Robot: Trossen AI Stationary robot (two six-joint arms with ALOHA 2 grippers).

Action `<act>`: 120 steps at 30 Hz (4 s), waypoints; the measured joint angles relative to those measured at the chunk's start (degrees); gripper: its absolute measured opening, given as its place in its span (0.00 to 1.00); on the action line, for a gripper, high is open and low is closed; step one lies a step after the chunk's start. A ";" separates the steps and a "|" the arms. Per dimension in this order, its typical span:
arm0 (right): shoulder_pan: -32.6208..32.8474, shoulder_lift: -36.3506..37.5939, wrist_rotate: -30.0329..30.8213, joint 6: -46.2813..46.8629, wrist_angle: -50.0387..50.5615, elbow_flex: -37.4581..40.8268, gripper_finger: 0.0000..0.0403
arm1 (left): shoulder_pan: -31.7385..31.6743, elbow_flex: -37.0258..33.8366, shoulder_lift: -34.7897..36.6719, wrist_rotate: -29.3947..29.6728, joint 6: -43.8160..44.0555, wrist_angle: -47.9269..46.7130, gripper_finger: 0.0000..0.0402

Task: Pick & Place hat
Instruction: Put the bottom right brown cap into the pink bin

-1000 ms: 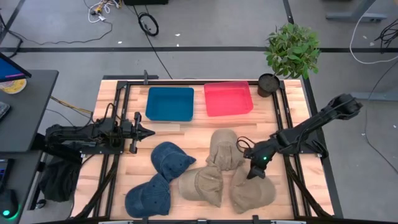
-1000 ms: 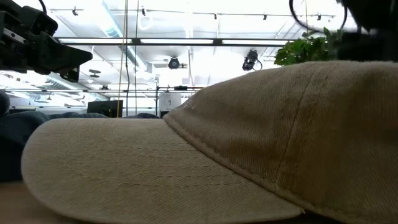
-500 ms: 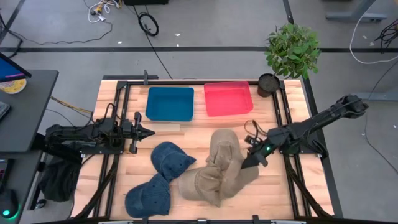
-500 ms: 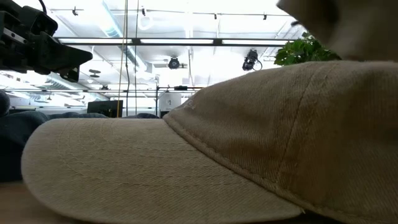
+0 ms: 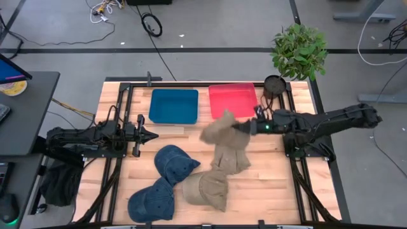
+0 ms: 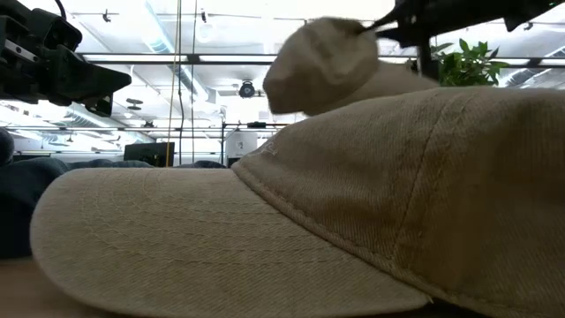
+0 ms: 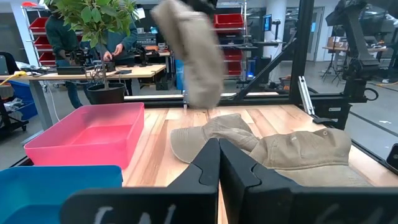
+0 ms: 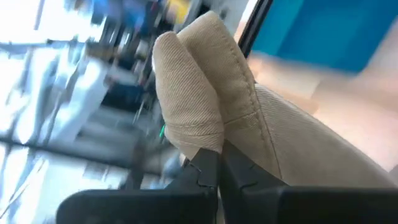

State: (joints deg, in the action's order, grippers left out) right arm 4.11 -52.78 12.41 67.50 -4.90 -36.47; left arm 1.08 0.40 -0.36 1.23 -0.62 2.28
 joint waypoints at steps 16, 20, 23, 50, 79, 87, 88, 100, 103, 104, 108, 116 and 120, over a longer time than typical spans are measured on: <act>-7.53 -6.70 29.28 9.86 -7.21 -0.04 0.00 | 0.02 -0.02 0.00 -0.02 0.00 0.00 0.01; -6.50 -10.80 39.77 15.32 -11.72 -0.04 0.00 | 0.01 -0.02 0.00 -0.01 -0.02 0.00 0.01; -5.45 -14.18 48.75 17.78 -17.72 -0.04 0.00 | 0.02 -0.01 0.00 -0.01 -0.02 0.00 0.01; -8.16 -31.42 64.20 23.20 -38.58 -0.04 0.00 | 0.02 -0.01 0.00 -0.01 -0.02 0.00 0.01; -28.61 -31.40 18.34 9.78 -20.10 0.00 0.00 | 0.01 -0.02 0.00 0.00 -0.02 0.00 0.01; -28.31 -31.34 11.63 12.96 -14.28 0.00 0.00 | 0.02 -0.01 0.00 0.00 -0.02 0.00 0.01; -28.23 -31.33 11.15 13.74 -12.12 0.00 0.00 | 0.02 0.00 0.00 0.00 -0.02 0.00 0.01; -30.03 -31.06 6.08 -3.18 -8.22 0.00 0.00 | 0.02 0.00 0.00 -0.02 -0.02 0.00 0.01; -31.81 -30.08 1.30 -5.42 -5.30 -0.02 0.00 | 0.01 0.00 0.00 -0.01 -0.02 0.00 0.01; -32.38 -29.72 0.23 -5.45 -3.15 -0.02 0.00 | 0.02 -0.01 0.00 0.00 -0.02 0.00 0.01; -34.25 -28.10 -2.37 -11.16 2.38 0.00 0.00 | 0.00 0.00 0.00 -0.01 -0.02 0.00 0.01; -38.34 -26.88 -8.15 -25.27 2.14 0.00 0.00 | 0.00 0.00 0.00 -0.02 -0.02 0.00 0.01; -39.92 -26.88 -14.17 -31.62 0.02 -0.01 0.00 | 0.00 -0.01 0.00 -0.02 -0.02 0.00 0.01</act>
State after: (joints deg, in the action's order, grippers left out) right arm -35.81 -79.66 -1.76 35.88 -4.88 -36.48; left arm 1.08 0.39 -0.36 1.21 -0.64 2.28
